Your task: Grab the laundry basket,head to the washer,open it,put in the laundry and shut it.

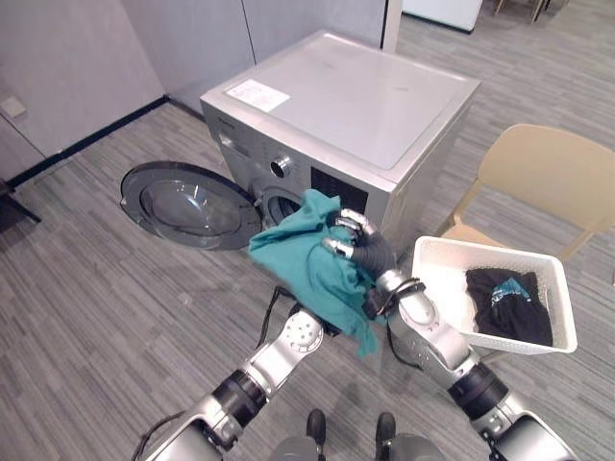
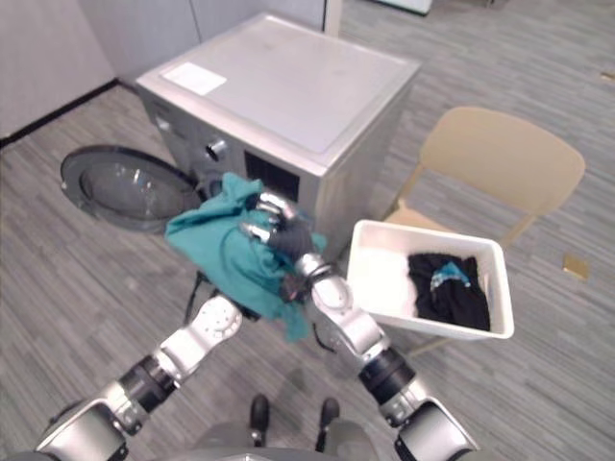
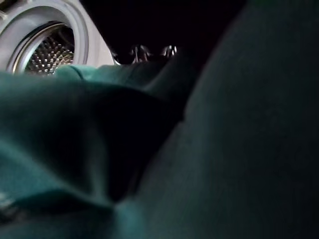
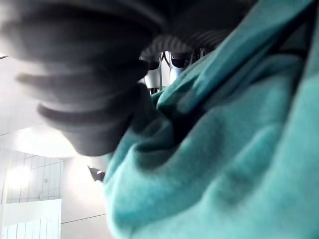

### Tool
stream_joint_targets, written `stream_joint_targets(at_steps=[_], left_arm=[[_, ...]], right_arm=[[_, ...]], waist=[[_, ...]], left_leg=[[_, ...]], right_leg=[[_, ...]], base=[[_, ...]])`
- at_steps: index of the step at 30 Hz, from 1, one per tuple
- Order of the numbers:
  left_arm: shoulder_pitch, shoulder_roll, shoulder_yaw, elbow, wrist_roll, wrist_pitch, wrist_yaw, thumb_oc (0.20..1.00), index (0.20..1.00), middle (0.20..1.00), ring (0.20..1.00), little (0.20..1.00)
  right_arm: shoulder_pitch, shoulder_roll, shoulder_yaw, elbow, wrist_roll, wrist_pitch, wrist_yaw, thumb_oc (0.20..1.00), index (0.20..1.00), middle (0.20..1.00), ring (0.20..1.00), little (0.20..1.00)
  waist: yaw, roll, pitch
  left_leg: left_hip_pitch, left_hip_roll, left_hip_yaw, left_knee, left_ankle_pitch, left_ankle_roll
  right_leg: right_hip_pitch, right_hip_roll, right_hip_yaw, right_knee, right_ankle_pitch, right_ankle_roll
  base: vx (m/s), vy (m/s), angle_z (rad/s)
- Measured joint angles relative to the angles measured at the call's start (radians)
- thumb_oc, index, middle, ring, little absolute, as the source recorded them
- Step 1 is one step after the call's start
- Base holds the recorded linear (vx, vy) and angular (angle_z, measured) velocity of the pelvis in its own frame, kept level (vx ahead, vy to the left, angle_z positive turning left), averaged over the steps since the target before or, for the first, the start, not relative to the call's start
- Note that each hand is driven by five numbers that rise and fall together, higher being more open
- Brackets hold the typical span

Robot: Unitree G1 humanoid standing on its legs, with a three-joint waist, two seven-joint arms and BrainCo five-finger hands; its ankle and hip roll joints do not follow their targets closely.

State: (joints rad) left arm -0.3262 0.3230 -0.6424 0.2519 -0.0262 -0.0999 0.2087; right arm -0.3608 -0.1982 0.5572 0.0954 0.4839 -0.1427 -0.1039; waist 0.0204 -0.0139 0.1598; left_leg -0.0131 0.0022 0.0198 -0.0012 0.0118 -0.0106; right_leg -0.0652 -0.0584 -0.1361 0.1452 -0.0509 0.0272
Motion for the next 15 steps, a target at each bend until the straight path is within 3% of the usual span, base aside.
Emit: stream_joint_targets(at_steps=[4, 7, 10, 15], left_arm=[[0.04, 0.002, 0.051, 0.002, -0.011, 0.005, 0.012, 0.2, 0.2, 0.2, 0.2, 0.2], [0.13, 0.002, 0.137, 0.001, -0.019, 0.015, 0.019, 0.2, 0.2, 0.2, 0.2, 0.2], [0.277, 0.016, 0.27, 0.025, -0.048, 0.016, 0.003, 0.2, 0.2, 0.2, 0.2, 0.2], [0.455, 0.044, 0.399, 0.134, -0.048, 0.046, -0.037, 0.2, 0.2, 0.2, 0.2, 0.2]], right_arm=[[0.016, -0.032, -0.002, 0.0, -0.014, 0.02, 0.003, 1.0, 1.0, 1.0, 1.0, 1.0], [0.08, -0.073, -0.072, -0.007, -0.055, 0.038, 0.004, 1.0, 1.0, 1.0, 1.0, 1.0], [0.229, -0.164, -0.221, -0.069, -0.196, 0.054, 0.011, 1.0, 1.0, 1.0, 1.0, 1.0], [0.418, -0.302, -0.326, -0.065, -0.328, 0.083, 0.032, 1.0, 1.0, 1.0, 1.0, 1.0]], waist=[[-0.002, 0.001, -0.017], [-0.005, 0.003, -0.024], [-0.005, 0.013, -0.042], [-0.017, 0.016, -0.043]], left_leg=[[0.006, 0.007, -0.001, -0.009, 0.003, -0.002], [0.031, 0.012, -0.003, -0.026, 0.006, -0.004], [0.041, 0.019, -0.007, -0.052, 0.009, -0.008], [0.048, 0.023, -0.011, -0.057, 0.009, -0.008]], right_leg=[[0.007, 0.008, -0.001, -0.01, 0.001, 0.0], [0.032, 0.015, -0.005, -0.028, 0.001, 0.0], [0.046, 0.023, -0.011, -0.053, 0.001, 0.0], [0.07, 0.028, -0.025, -0.085, 0.004, -0.004]], base=[[0.02, -0.025, 0.0], [0.05, -0.053, 0.01], [0.07, -0.053, 0.05], [0.04, -0.052, 0.06]])
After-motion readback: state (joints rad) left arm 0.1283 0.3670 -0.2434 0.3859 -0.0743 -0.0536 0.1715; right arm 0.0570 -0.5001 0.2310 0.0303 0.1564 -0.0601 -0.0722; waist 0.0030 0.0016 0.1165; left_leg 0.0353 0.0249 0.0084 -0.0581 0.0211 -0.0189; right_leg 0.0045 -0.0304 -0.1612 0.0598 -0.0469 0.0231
